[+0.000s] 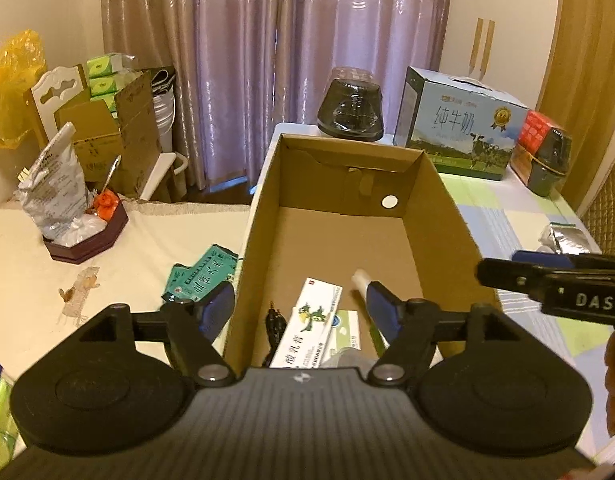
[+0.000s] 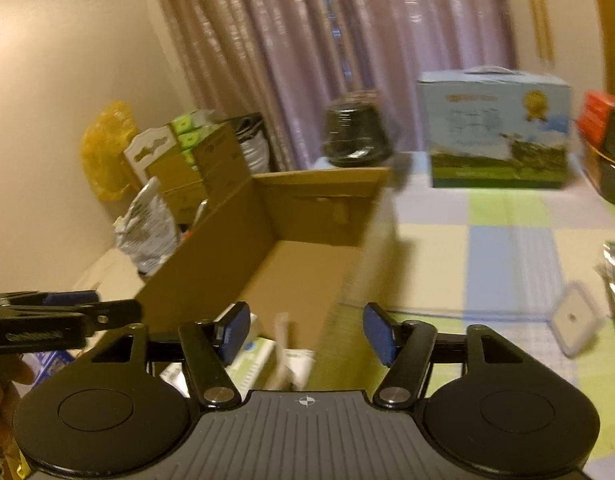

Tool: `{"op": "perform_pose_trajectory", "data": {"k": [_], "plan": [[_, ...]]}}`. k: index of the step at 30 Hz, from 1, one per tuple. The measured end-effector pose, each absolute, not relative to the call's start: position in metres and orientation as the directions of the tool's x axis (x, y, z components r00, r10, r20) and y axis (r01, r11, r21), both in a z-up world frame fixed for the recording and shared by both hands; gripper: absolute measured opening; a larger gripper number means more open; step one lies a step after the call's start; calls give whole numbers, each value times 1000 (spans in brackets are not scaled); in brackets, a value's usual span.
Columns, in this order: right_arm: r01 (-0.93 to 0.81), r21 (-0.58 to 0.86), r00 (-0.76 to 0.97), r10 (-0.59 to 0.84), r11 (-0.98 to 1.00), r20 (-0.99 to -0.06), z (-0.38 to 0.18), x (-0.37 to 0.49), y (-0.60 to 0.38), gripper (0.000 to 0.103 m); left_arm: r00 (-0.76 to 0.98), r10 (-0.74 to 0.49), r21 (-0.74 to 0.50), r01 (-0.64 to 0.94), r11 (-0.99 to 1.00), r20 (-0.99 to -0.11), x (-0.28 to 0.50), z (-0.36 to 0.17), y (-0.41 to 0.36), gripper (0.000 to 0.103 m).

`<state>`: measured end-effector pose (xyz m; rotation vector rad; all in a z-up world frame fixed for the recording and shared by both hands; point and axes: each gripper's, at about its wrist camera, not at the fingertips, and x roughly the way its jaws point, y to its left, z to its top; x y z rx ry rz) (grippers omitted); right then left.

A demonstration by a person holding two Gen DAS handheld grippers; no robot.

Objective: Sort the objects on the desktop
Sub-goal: 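Open both tools to drop the cable and spoon into the box, then move both tools back toward the night light and foil bag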

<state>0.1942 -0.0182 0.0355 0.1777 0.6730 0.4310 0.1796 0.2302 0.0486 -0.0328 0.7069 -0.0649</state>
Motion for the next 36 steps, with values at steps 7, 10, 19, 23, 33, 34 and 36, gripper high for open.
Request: {"op": "perform_pose_trajectory", "data": {"k": [7,10,19,23,33,34,36], "plan": [[-220,342,716,389,914,-579,34,166,-77,75,762,-97,-76,63,995,-640,169,55,214,80],[-185,343,715,366,921,-596,34,154,-97,85,771,-91,-73,58,996,-630,162,61,203,88],[-102,343,737,303,934,-604,43,110,-153,101,770,-152,-117,101,988,-620,136,84,157,102],[-60,344,740,273,937,-615,46,93,-176,101,759,-176,-110,138,984,-627,125,89,127,102],[37,346,759,199,938,-620,52,67,-228,101,721,-258,-105,251,962,-643,110,87,61,102],[42,344,761,193,938,-619,52,66,-232,101,718,-264,-104,260,960,-644,109,87,55,102],[50,338,764,182,940,-619,54,63,-238,101,711,-274,-102,275,956,-648,108,86,45,102]]}}
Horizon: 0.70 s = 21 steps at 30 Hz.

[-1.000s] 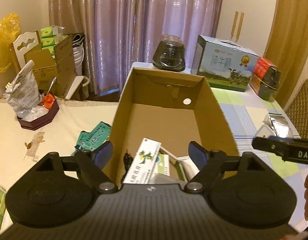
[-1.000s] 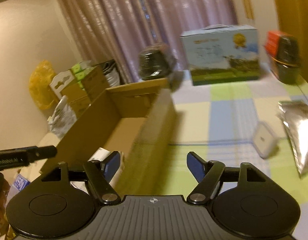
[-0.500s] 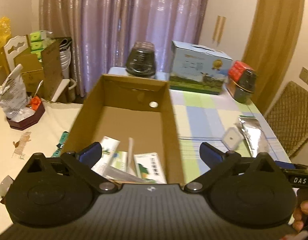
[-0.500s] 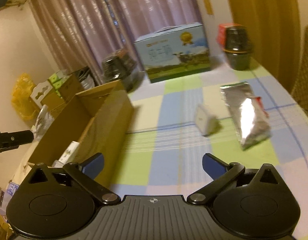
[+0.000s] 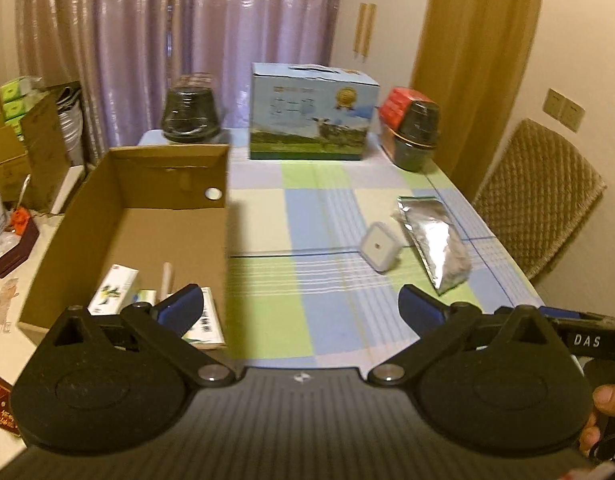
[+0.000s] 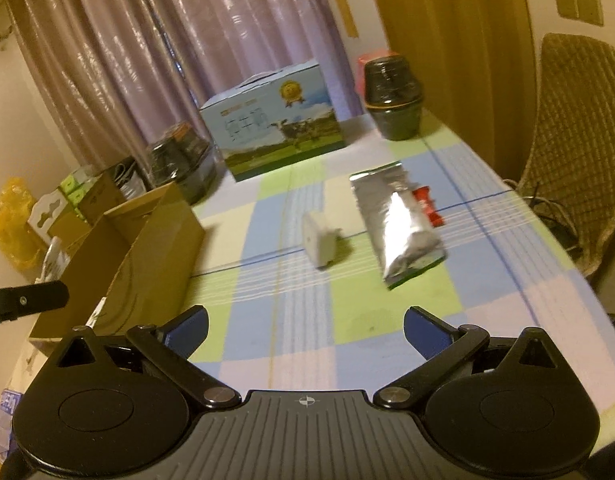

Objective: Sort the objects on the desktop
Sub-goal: 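Move both tools back toward the night light and foil bag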

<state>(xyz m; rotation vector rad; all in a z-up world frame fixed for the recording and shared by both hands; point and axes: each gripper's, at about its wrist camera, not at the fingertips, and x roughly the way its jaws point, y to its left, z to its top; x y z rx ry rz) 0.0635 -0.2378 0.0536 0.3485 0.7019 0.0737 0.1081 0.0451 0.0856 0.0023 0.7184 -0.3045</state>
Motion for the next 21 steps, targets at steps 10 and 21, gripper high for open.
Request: {"op": "perform_pose_trajectory", "data": {"k": [10,21], "plan": [[79,351,765,169,933,-621,54,59,-258,101,678,-291,-72,333,940,-675,103,75,6,102],[125,355,761,140,926,-633,48,60,-280,101,647,-317,-79,369,926,-693,105,62,-14,102]]}}
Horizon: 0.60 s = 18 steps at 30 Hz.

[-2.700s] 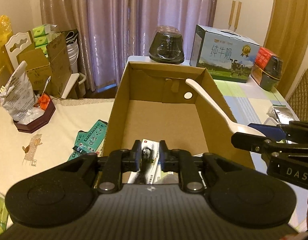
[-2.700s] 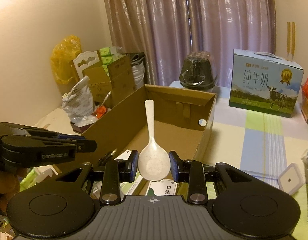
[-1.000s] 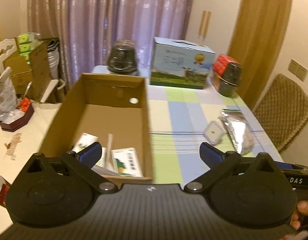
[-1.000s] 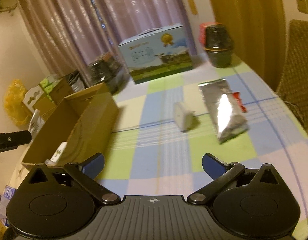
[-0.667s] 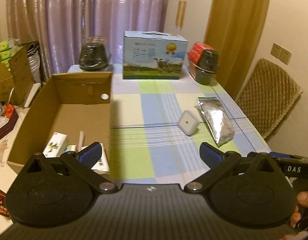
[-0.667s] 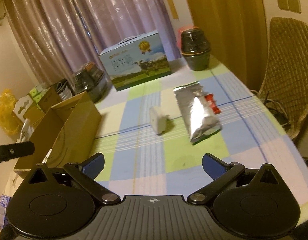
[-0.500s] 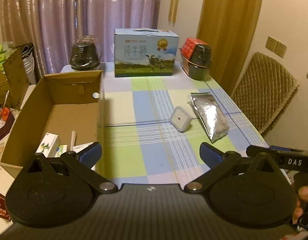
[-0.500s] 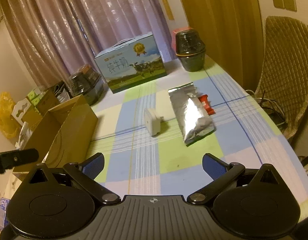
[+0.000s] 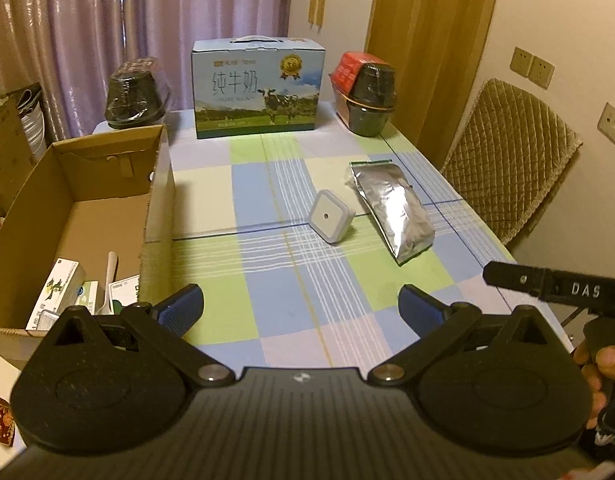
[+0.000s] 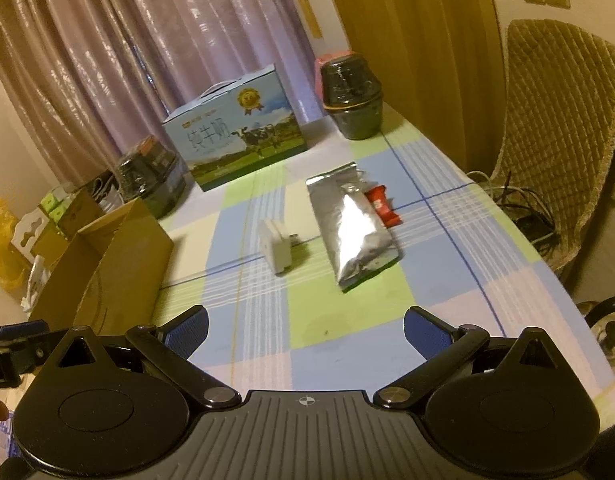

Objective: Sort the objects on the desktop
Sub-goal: 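Move both tools back toward the night light and foil bag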

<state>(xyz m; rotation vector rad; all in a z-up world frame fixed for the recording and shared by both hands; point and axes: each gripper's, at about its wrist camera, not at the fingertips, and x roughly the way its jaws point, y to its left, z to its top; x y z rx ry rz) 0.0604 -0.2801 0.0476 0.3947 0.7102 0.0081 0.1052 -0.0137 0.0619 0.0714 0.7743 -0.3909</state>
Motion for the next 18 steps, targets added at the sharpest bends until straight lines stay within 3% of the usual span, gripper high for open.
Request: {"op": "perform_pose_trajectory", "data": {"k": [18], "plan": [[163,273,721,74,948,-689,30,75,-301,101,602,-335,-59,430,901,-725,122,38,-50,102]]}}
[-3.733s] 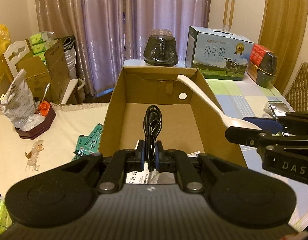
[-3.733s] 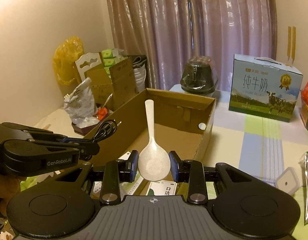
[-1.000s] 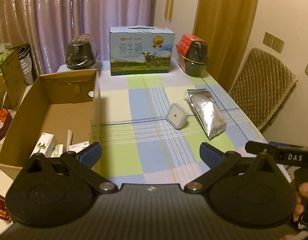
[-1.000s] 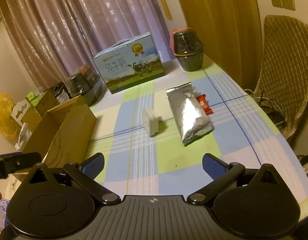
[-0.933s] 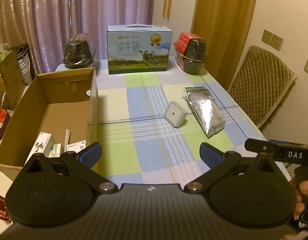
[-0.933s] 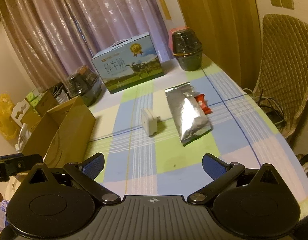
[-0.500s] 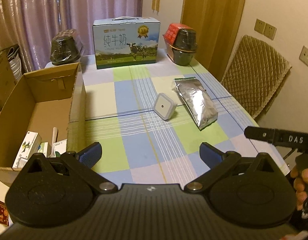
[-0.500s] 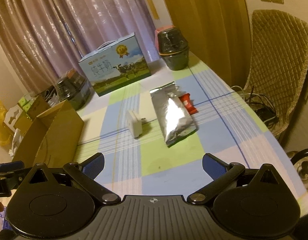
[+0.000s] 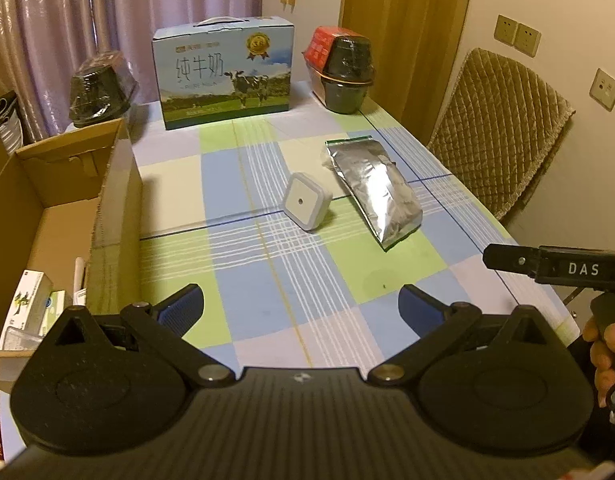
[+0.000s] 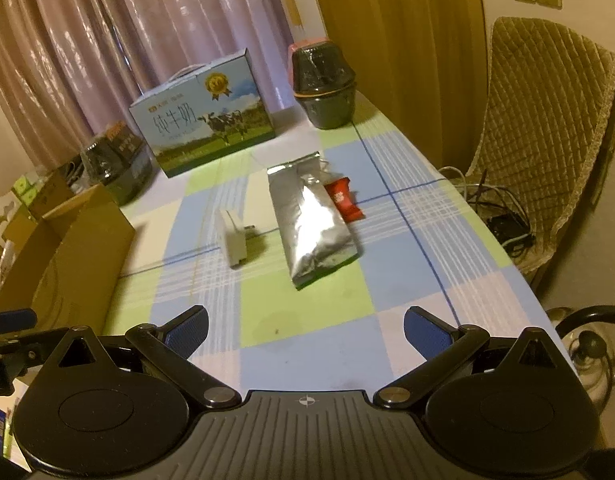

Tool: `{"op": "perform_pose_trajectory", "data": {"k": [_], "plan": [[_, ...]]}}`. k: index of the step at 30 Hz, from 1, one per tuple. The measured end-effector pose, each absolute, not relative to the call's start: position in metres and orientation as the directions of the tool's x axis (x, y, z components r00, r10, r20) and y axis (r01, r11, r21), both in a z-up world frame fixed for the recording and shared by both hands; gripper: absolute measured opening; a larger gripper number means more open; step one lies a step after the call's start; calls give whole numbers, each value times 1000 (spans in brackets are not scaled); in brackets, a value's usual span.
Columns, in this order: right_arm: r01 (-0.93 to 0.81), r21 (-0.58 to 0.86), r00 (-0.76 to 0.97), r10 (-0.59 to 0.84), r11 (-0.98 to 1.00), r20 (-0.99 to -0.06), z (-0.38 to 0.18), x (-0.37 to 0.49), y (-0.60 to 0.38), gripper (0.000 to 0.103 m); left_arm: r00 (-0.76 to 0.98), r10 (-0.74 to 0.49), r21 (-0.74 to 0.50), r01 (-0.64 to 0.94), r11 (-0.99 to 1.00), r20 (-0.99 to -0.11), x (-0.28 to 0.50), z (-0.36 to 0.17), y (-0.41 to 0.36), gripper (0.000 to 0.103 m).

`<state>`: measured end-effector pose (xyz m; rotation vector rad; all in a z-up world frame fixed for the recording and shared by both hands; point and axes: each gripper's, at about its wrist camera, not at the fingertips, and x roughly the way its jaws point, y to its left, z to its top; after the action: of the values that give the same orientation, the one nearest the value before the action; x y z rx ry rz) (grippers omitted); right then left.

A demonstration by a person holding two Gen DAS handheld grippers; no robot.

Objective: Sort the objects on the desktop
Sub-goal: 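Move both tools back toward the night light and foil bag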

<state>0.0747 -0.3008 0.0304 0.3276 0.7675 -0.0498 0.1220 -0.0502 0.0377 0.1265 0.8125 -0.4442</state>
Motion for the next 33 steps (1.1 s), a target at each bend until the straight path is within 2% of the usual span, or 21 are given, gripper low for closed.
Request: {"op": "perform_pose_trajectory", "data": {"k": [14,23,33], "plan": [[159,245,702,65,956,-709,17,99,-307,101,572,-339,-69,440,895,-747,142,16,-60,102],[151,218,708,48,964,-704,10,118,-313,101,564,-335,-26,484,875,-755,163,4,-71,102],[70,159,701,65,985,-710,0,147,-312,101,546,-352,0,542,840,-760,191,-9,-89,102]]}}
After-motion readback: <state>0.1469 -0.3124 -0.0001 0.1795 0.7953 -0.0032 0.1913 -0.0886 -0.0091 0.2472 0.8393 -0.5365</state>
